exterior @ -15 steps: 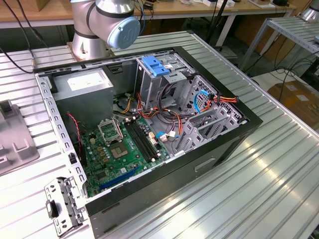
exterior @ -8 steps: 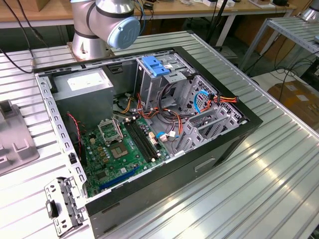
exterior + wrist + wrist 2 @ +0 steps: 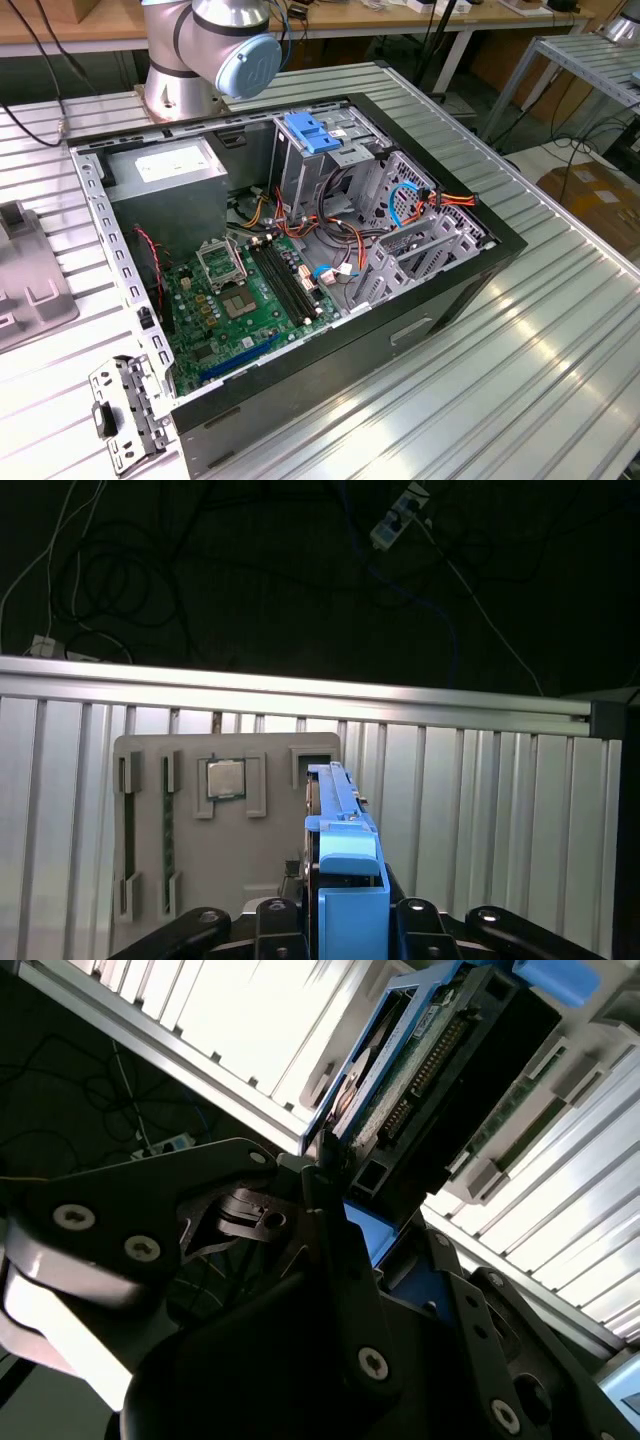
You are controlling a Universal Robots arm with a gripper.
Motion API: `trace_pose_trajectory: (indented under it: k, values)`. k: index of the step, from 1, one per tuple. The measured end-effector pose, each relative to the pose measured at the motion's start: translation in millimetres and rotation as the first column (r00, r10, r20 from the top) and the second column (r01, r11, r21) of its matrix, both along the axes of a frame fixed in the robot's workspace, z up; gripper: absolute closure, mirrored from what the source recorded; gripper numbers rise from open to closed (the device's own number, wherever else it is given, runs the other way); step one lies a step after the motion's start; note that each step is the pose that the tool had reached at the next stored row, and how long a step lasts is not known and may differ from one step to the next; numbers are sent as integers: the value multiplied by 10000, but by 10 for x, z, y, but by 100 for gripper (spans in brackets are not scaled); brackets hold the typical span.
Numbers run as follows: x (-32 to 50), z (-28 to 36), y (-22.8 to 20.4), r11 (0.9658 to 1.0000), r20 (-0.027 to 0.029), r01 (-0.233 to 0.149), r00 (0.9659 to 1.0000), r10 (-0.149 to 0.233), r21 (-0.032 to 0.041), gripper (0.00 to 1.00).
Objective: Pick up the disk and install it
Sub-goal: 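Pick up the disk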
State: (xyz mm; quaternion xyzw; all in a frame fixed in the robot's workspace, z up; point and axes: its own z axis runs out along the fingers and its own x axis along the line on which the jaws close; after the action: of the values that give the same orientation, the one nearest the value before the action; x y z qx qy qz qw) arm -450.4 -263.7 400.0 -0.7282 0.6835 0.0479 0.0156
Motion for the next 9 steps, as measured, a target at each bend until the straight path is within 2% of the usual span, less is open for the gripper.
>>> trace_pose_trajectory:
  k: [9]
  values:
    - [0,88,0,10000,1,0,10000,0,1,63]
